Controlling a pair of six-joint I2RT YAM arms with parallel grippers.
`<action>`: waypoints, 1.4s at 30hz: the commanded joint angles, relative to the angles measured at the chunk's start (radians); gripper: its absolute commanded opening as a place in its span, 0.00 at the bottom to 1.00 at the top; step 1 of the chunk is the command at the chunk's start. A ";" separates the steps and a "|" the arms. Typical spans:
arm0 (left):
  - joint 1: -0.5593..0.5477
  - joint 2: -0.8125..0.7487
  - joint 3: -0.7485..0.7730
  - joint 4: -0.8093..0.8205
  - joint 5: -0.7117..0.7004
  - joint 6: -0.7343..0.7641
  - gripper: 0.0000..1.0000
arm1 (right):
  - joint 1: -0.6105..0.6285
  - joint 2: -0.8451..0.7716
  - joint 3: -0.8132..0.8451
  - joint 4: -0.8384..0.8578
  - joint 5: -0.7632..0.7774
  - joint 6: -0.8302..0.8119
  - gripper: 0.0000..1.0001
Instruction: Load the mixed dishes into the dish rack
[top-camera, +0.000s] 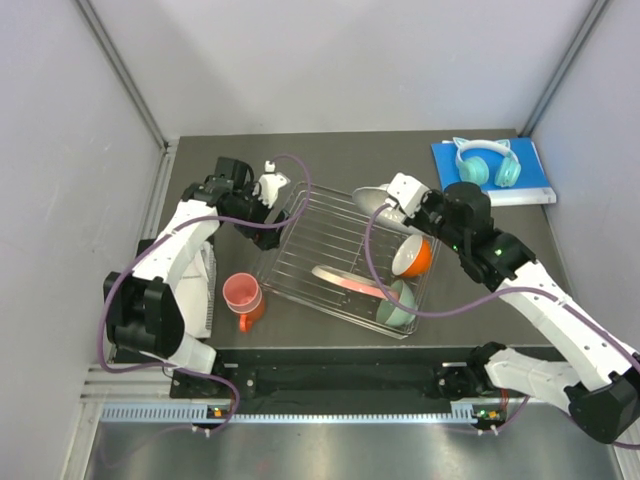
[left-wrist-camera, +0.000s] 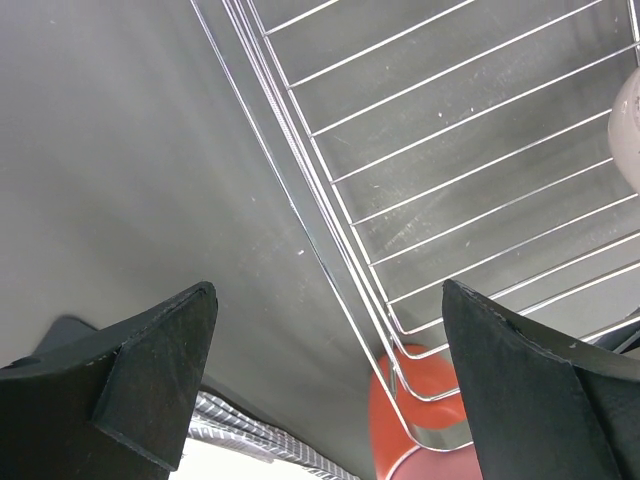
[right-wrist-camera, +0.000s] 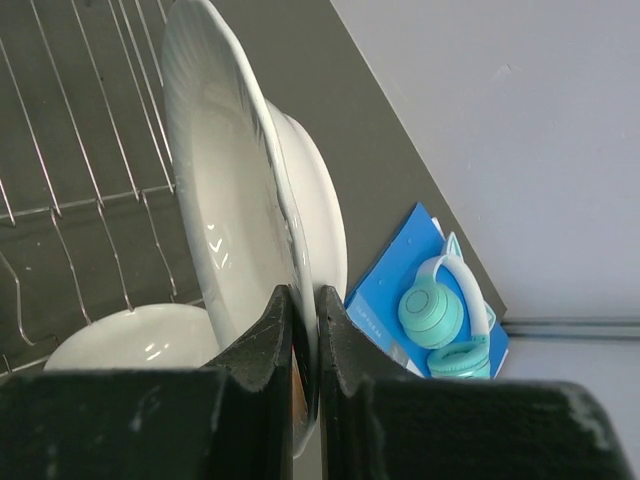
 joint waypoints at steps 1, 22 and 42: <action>0.004 -0.035 -0.005 0.043 0.000 -0.017 0.98 | 0.005 -0.059 0.011 0.174 -0.015 -0.017 0.00; 0.004 -0.007 -0.045 0.082 -0.005 -0.017 0.98 | 0.012 0.111 0.024 0.191 -0.030 -0.042 0.00; 0.018 -0.018 -0.067 0.088 -0.001 0.009 0.97 | 0.065 0.317 0.057 0.180 0.207 -0.100 0.00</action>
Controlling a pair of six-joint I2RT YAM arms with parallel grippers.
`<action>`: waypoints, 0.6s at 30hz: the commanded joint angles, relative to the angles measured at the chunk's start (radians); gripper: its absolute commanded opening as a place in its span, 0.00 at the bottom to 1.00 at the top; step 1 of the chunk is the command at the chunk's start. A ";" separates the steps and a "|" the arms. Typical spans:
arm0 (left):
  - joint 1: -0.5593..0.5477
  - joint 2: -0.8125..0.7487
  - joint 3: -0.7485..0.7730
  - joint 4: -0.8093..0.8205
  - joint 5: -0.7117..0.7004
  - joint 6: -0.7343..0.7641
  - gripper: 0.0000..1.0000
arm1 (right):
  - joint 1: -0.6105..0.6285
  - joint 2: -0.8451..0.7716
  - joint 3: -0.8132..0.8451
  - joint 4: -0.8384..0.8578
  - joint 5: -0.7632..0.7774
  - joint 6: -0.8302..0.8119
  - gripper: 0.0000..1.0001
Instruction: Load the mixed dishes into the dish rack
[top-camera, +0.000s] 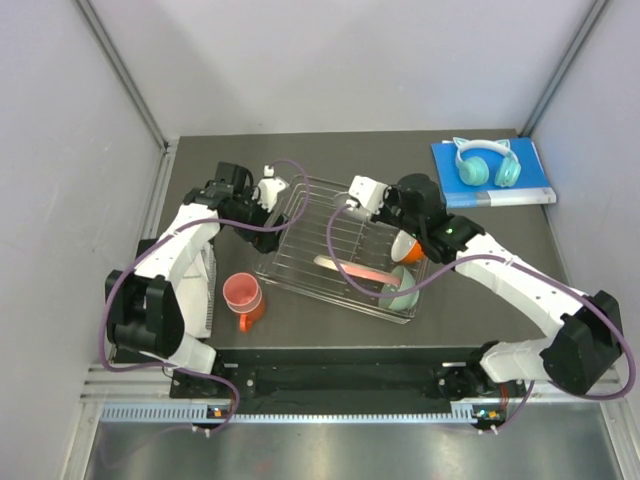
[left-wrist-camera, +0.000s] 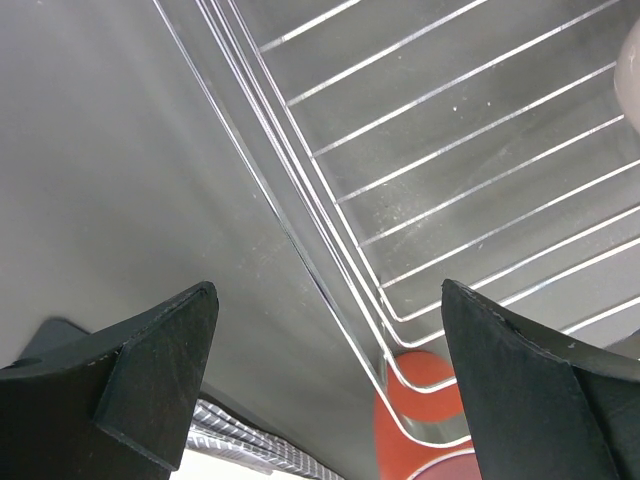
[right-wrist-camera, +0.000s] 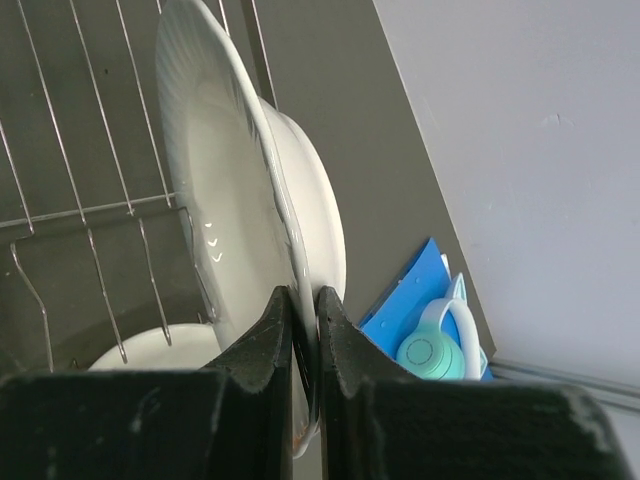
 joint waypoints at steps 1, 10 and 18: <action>0.009 -0.015 -0.010 0.033 0.008 0.008 0.97 | -0.007 0.051 0.024 0.055 0.160 0.010 0.05; 0.010 -0.015 -0.021 0.039 0.006 0.011 0.97 | -0.006 0.131 0.066 0.027 0.231 0.041 0.18; 0.016 -0.004 -0.030 0.048 0.012 0.006 0.97 | 0.054 0.157 0.058 0.012 0.287 -0.045 0.12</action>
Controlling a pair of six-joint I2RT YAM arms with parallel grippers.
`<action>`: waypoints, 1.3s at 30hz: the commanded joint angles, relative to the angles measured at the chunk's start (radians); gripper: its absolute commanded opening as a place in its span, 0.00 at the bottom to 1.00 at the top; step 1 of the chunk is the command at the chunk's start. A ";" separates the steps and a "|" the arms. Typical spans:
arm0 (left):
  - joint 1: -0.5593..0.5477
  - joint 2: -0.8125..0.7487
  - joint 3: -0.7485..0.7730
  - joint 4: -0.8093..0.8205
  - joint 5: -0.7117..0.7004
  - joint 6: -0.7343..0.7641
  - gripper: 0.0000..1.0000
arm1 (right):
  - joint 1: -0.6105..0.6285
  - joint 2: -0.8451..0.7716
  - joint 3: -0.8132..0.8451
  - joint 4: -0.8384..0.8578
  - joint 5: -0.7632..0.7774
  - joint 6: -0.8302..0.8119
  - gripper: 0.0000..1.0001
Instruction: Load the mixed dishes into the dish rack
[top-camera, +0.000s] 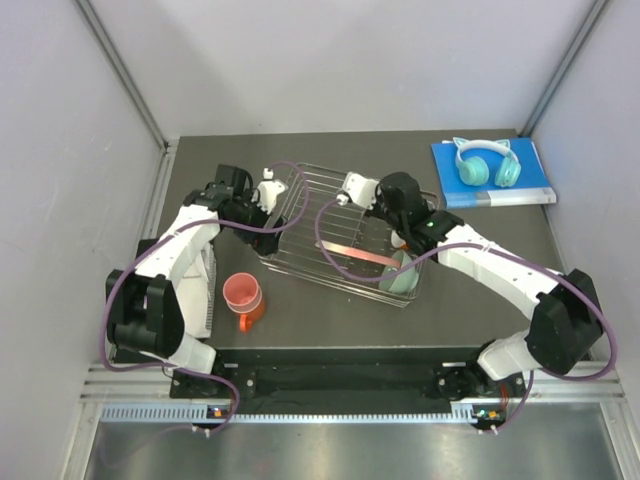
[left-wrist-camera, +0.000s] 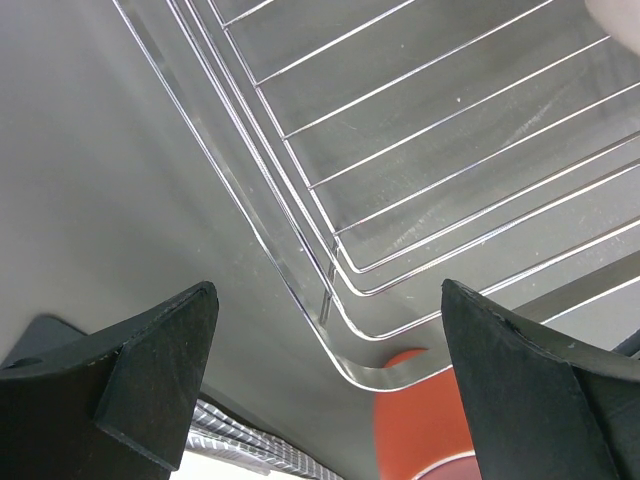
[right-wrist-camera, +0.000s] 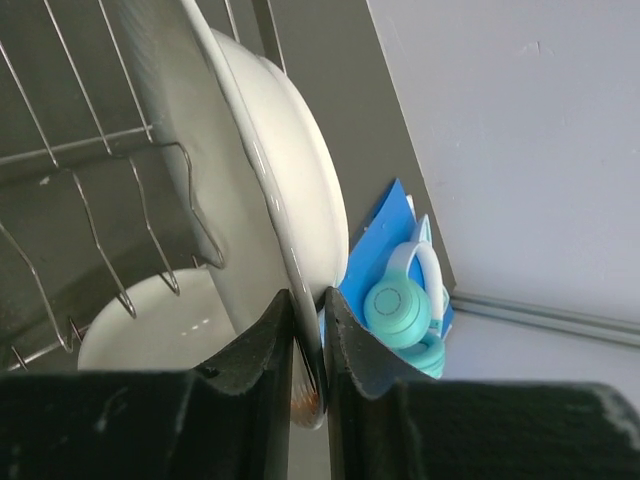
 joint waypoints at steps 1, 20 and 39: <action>0.008 -0.004 -0.011 0.040 0.012 0.006 0.97 | 0.032 0.029 0.012 -0.022 0.077 -0.038 0.12; 0.018 0.002 -0.021 0.050 0.013 0.009 0.97 | 0.080 -0.012 0.018 -0.232 0.050 0.201 0.40; 0.020 0.000 -0.009 0.037 0.007 0.002 0.97 | 0.110 -0.205 0.103 -0.425 0.005 0.312 0.57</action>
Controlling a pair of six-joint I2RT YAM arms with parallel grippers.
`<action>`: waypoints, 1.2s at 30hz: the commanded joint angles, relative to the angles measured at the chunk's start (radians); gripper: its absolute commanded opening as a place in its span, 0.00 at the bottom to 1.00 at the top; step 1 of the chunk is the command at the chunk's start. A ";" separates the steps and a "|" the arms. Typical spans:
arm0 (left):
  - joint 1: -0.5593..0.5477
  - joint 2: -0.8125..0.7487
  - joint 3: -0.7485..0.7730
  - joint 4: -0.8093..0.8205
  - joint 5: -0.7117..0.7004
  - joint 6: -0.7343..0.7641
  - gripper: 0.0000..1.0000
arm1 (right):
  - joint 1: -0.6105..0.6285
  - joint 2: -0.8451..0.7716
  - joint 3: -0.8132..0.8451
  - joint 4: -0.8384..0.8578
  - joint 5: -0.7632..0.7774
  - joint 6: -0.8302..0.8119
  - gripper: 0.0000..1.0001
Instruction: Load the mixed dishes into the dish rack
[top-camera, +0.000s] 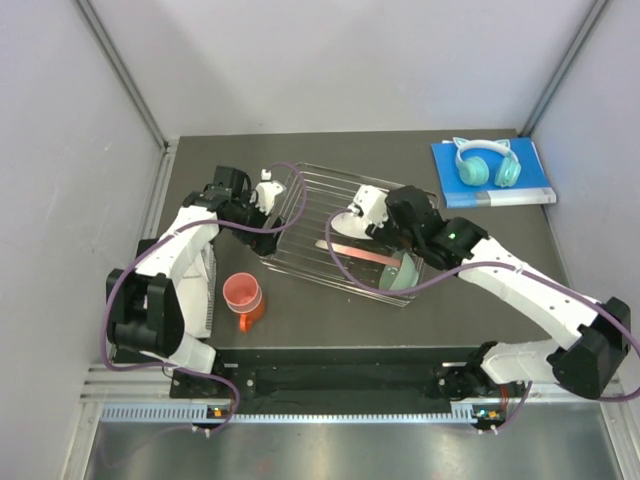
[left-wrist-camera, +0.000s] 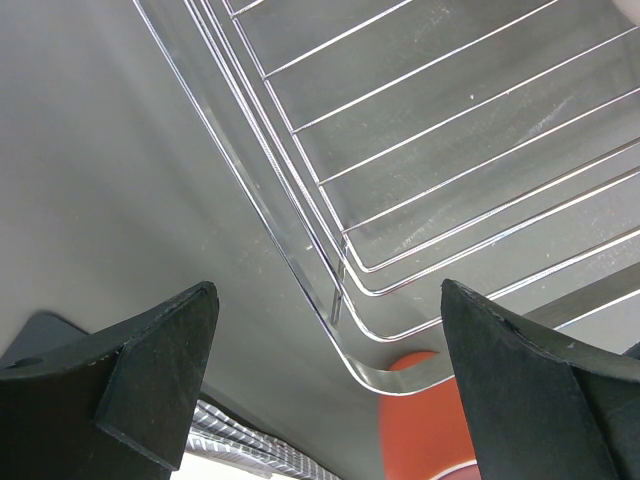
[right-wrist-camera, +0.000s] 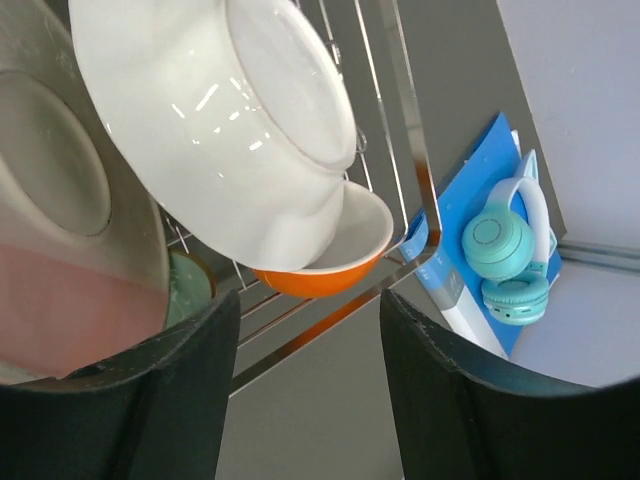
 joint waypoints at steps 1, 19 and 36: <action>0.004 -0.004 0.011 0.018 0.004 -0.001 0.97 | 0.010 -0.059 0.083 -0.031 0.015 0.043 0.57; 0.009 0.056 0.067 0.065 0.054 -0.117 0.96 | -0.369 -0.293 -0.045 -0.117 0.056 0.902 1.00; 0.013 0.004 0.008 0.075 0.074 -0.111 0.96 | -0.642 0.197 0.007 -0.080 0.018 1.117 1.00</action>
